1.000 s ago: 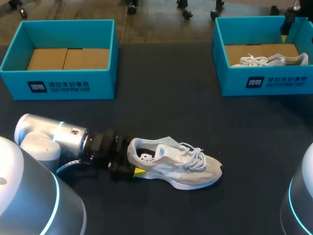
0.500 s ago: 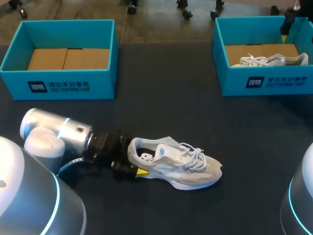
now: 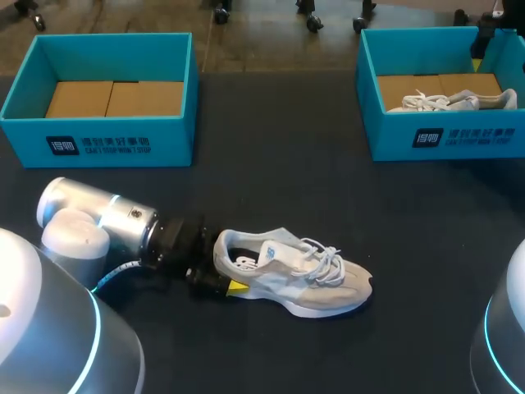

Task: Take the shoe out of the shoebox, open the shoe tongue, remove and reinsert the insole, then place the shoe into the shoebox

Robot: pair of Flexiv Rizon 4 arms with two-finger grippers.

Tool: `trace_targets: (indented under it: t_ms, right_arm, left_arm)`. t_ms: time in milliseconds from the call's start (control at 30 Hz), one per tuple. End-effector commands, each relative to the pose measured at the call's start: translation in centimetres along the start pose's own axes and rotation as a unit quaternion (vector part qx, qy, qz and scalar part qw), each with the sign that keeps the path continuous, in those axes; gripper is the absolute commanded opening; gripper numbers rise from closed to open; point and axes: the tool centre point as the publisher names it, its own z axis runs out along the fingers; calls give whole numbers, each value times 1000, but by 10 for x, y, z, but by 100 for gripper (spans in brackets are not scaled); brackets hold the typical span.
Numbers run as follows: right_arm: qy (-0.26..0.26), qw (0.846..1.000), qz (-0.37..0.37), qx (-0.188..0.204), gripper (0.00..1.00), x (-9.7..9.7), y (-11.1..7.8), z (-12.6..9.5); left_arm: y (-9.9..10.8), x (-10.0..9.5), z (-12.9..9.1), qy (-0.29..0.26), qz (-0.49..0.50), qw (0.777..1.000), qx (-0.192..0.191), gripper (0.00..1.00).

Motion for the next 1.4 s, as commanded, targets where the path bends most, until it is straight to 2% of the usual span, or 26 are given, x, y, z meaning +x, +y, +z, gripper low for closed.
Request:
trace_targets:
  t_ms: [33,400,533,800,900,1133,1400]
  right_arm:
    - [-1,1000,0,0,100,0,0,0]
    - [-1,1000,0,0,100,0,0,0]
    - [-13,1000,15,20,100,28,-15,-10]
    - [18,999,14,45,100,88,-69,0]
    - [23,999,13,48,100,99,-84,1]
    - [22,999,22,37,100,99,-93,-8]
    - [9,999,19,39,100,105,-97,-11]
  left_arm:
    - [8,-5,-1,8,-2,1000,0,0]
    - [8,-5,-1,8,-2,1000,0,0]
    - [8,-5,-1,8,-2,1000,0,0]
    - [8,-5,-1,8,-2,1000,0,0]
    - [8,-5,-1,8,-2,1000,0,0]
    - [5,-4,-2,1,2,1000,-1,0]
    - [3,4,-5,-41,0,999,4,0]
